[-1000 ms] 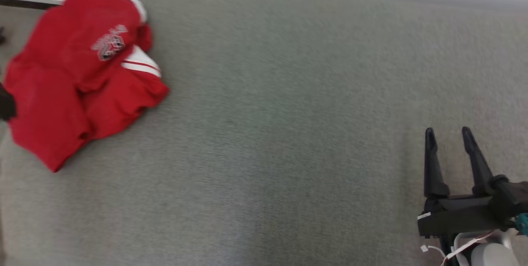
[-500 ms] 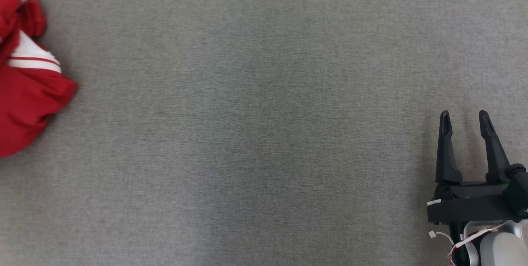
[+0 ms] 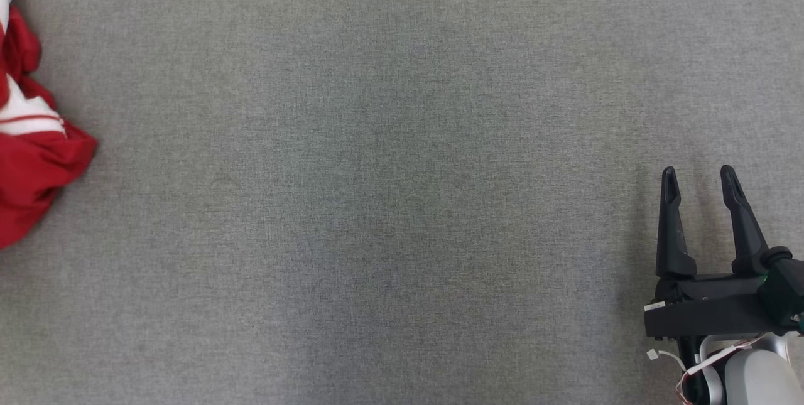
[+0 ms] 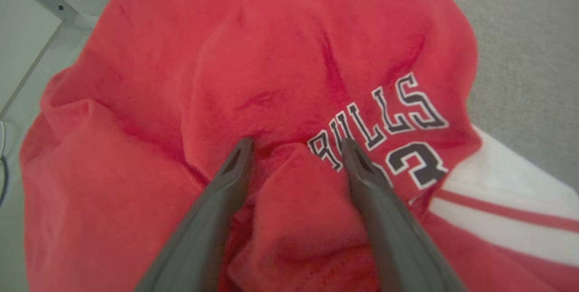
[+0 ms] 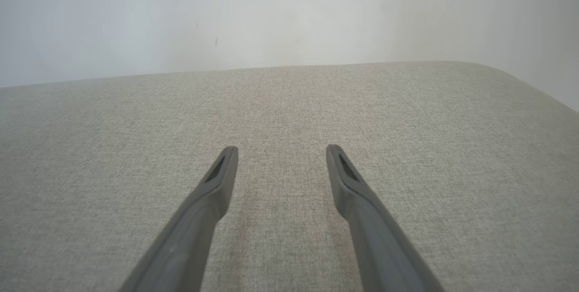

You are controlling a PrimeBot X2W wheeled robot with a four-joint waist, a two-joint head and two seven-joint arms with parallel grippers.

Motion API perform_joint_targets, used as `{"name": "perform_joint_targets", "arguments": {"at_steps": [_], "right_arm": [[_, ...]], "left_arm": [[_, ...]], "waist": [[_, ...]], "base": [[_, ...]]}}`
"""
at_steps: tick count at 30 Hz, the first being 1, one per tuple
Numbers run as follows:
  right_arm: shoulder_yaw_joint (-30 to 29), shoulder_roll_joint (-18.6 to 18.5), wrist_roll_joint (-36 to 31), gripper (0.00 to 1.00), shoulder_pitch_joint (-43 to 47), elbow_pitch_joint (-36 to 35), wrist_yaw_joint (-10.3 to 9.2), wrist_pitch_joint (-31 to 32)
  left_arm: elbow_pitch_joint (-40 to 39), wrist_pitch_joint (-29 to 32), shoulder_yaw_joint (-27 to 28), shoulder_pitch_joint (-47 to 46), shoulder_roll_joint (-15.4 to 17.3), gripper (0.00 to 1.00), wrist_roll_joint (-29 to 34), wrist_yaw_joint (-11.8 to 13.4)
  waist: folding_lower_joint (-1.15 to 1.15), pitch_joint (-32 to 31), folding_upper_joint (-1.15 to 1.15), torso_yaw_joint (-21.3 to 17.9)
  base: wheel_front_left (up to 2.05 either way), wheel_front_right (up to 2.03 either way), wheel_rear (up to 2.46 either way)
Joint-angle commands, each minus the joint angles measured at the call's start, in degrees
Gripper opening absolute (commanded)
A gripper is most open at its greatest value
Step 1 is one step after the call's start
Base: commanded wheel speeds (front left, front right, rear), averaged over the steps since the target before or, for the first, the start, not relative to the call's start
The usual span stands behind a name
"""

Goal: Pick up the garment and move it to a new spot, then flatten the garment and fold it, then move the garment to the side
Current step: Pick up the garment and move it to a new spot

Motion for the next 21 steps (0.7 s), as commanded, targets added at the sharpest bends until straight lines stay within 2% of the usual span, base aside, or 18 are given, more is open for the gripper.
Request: {"name": "perform_joint_targets", "arguments": {"at_steps": [1, 2, 3, 4, 13, 21], "right_arm": [[0.0, -0.1, 0.3, 1.00, 0.0, 0.0, -0.14, -0.1], [0.1, -0.1, 0.4, 1.00, 0.0, 0.1, -0.14, -0.1], [0.2, -0.1, 0.5, 1.00, -0.1, 0.1, -0.14, -0.1], [0.2, -0.1, 0.5, 1.00, -0.1, 0.1, -0.14, -0.1], [0.3, 0.0, 0.9, 1.00, 0.7, 1.5, -0.14, -0.6], [1.1, 0.0, 2.5, 1.00, 1.6, 4.9, -0.14, -2.0]], "left_arm": [[1.2, 0.5, -0.3, 0.5, -0.2, 1.00, -0.8, -0.3], [2.8, 1.0, -1.1, 0.6, -0.3, 0.52, -1.2, -0.2], [3.4, 0.8, -1.4, 0.6, -0.3, 0.31, -1.5, -0.2], [3.9, 0.2, -1.5, 0.5, -0.3, 0.00, -1.7, -0.2], [4.6, -12.3, -3.1, -3.1, 1.7, 0.00, 0.4, -0.2], [1.1, -19.1, -5.5, -7.9, 2.4, 0.00, 2.8, -0.2]], "waist": [[0.00, 0.0, -0.01, -0.1], [0.00, -0.1, -0.01, -0.2], [0.00, -0.1, -0.01, -0.2], [0.00, -0.1, -0.01, -0.3], [0.00, -2.8, -0.01, 0.7], [0.00, -8.0, -0.01, 1.9]], "base": [[0.00, 0.00, 0.00], [0.00, 0.00, 0.00], [0.00, 0.00, 0.00], [0.00, 0.00, 0.00], [0.00, 0.00, 0.00], [0.00, 0.00, 0.00]]}}
